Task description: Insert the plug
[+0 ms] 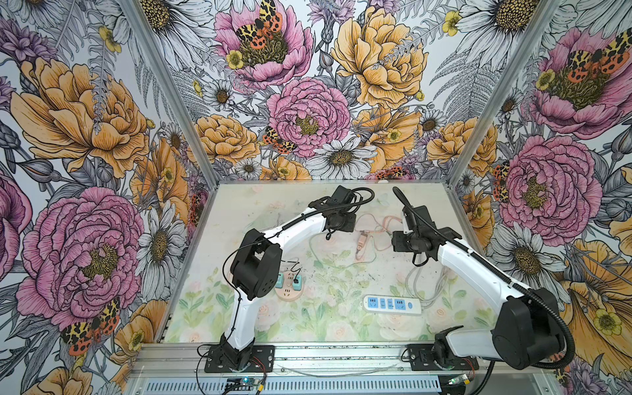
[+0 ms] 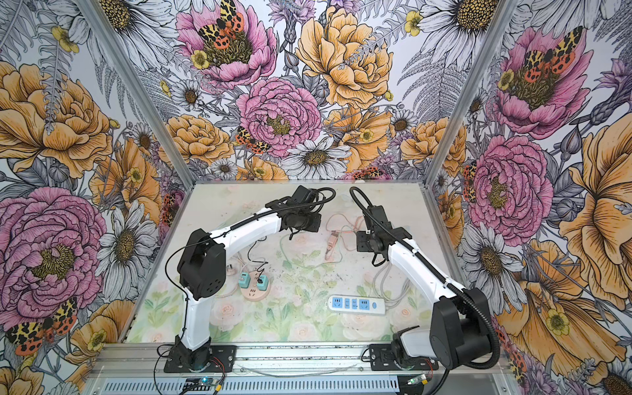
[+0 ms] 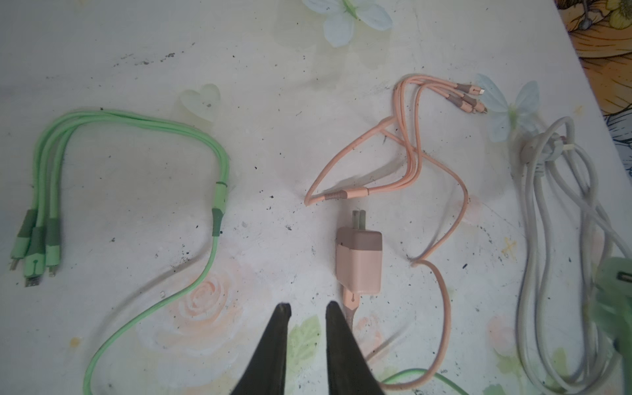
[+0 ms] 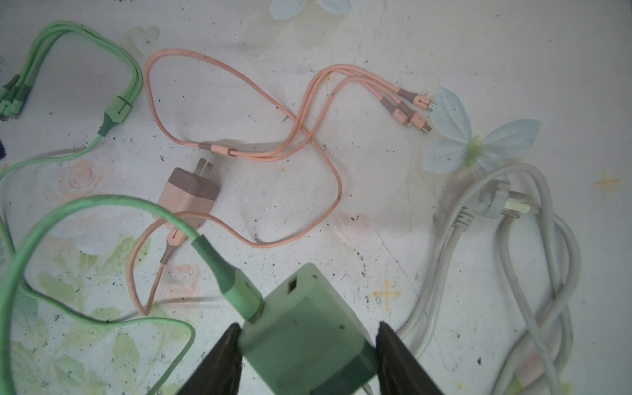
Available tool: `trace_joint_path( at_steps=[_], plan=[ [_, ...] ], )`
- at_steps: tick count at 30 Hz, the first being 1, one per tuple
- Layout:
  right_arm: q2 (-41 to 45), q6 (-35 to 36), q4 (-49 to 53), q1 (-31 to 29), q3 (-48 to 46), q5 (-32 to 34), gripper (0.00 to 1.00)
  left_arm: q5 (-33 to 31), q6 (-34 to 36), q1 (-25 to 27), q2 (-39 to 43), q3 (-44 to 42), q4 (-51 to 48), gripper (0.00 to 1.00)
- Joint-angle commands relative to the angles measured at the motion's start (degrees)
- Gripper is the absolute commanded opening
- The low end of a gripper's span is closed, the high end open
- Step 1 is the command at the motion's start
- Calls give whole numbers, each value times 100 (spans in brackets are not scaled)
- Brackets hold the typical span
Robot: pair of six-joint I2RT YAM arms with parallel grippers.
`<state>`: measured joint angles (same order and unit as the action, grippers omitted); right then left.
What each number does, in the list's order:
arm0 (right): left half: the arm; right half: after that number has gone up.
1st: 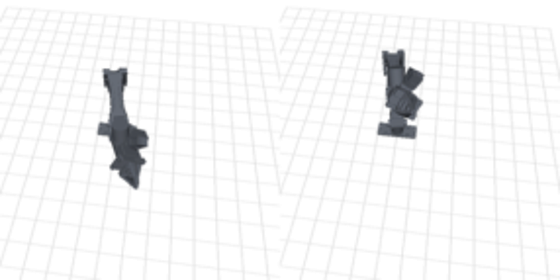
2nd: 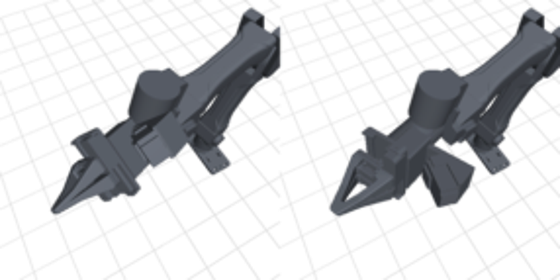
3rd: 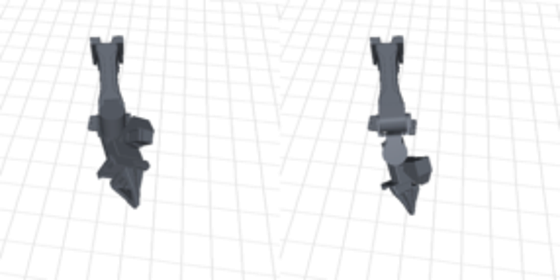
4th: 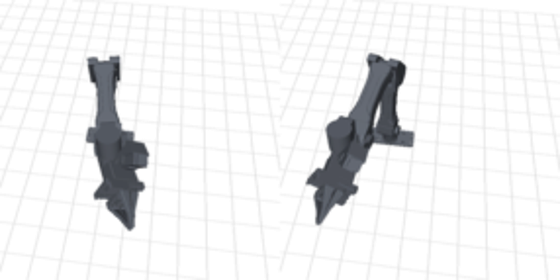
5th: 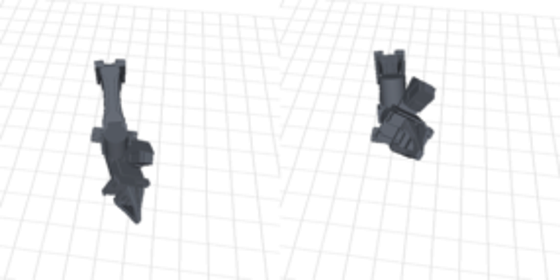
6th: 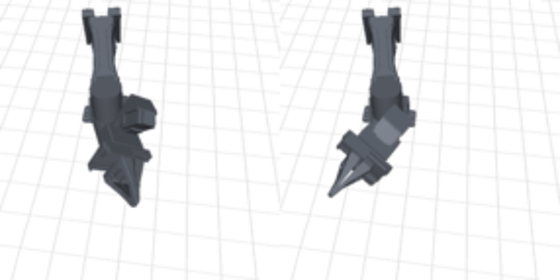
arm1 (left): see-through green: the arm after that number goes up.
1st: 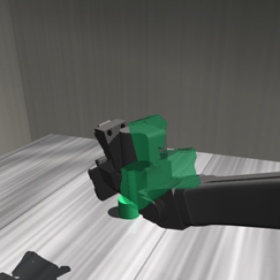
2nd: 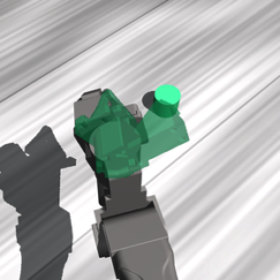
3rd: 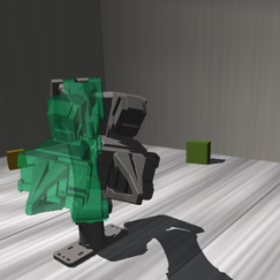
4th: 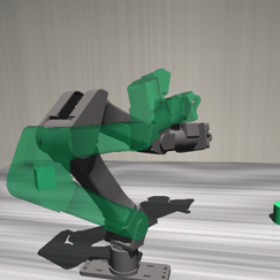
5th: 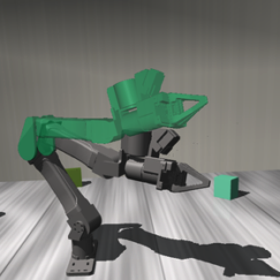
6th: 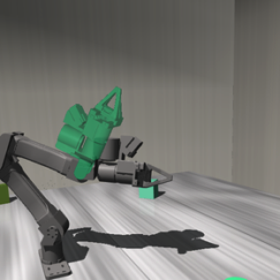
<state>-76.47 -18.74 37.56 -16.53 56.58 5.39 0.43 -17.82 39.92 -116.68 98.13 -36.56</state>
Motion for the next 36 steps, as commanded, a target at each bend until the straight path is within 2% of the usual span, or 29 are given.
trace_joint_path(
  at_steps=[1,5,16,21,27,36],
  plan=[
    [318,-306,161,-5,178,158,28,-32,-77,73,401,-259,318,23],
    [545,-588,173,-1,-105,-51,28,-31,-63,155,680,-523,324,23],
    [906,-1533,192,117,-859,47,29,272,-46,372,878,-831,426,25],
    [1098,-1804,184,503,-1157,111,30,407,-24,568,761,-855,426,30],
    [965,-2033,-99,996,-1477,-234,29,449,-96,657,725,-1018,612,31],
    [523,-2075,-344,1065,-1341,-228,27,451,-178,664,802,-1292,734,31]
  ],
)
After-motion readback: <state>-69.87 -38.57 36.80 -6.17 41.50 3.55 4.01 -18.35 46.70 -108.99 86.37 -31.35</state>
